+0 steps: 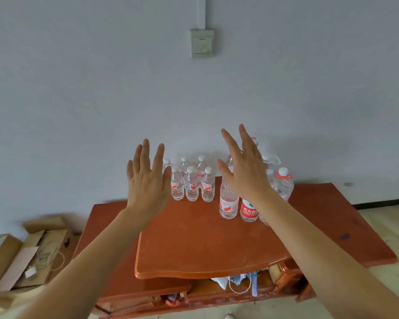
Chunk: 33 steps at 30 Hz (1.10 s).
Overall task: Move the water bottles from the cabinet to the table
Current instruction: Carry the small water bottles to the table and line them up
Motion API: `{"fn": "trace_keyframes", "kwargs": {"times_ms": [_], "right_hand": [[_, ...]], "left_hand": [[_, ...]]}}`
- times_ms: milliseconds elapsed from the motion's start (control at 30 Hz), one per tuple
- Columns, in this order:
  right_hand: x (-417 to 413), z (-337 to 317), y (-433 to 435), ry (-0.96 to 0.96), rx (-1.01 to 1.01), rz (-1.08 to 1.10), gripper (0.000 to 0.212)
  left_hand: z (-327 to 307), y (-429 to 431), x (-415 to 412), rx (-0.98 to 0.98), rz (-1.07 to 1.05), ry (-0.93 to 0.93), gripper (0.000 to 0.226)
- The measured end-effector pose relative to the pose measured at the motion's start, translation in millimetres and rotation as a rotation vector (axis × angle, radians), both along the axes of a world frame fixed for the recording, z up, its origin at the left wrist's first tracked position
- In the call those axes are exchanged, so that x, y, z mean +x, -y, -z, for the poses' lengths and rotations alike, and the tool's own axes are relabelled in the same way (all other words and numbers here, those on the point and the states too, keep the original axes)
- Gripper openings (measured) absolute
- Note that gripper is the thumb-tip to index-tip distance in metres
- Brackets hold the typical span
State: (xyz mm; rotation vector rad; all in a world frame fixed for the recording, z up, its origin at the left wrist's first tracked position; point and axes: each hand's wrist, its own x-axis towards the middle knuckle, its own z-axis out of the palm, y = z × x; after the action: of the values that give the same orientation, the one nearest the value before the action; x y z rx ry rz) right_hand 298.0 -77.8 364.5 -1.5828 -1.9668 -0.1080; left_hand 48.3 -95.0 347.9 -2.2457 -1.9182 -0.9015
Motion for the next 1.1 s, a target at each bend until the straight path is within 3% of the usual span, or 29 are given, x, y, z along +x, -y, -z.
{"fn": "trace_keyframes", "kwargs": {"times_ms": [367, 633, 867, 1100], "right_hand": [[-22.3, 106.2, -172.2, -0.306, -0.359, -0.198, 0.082], [-41.1, 231.0, -210.1, -0.634, -0.531, -0.004, 0.093], [-56.6, 322.0, -226.9, -0.896, -0.487, 0.222, 0.115], [-60.3, 379.3, -247.4, -0.955, -0.394, 0.175, 0.105]], "left_hand": [[91.0, -135.6, 13.5, -0.303, -0.105, 0.054, 0.060], [209.4, -218.4, -0.6, -0.571, -0.111, 0.271, 0.075], [278.8, -269.1, 6.2, -0.648, -0.135, 0.518, 0.086], [343.2, -298.3, 2.1, -0.571, -0.115, 0.629, 0.088]]}}
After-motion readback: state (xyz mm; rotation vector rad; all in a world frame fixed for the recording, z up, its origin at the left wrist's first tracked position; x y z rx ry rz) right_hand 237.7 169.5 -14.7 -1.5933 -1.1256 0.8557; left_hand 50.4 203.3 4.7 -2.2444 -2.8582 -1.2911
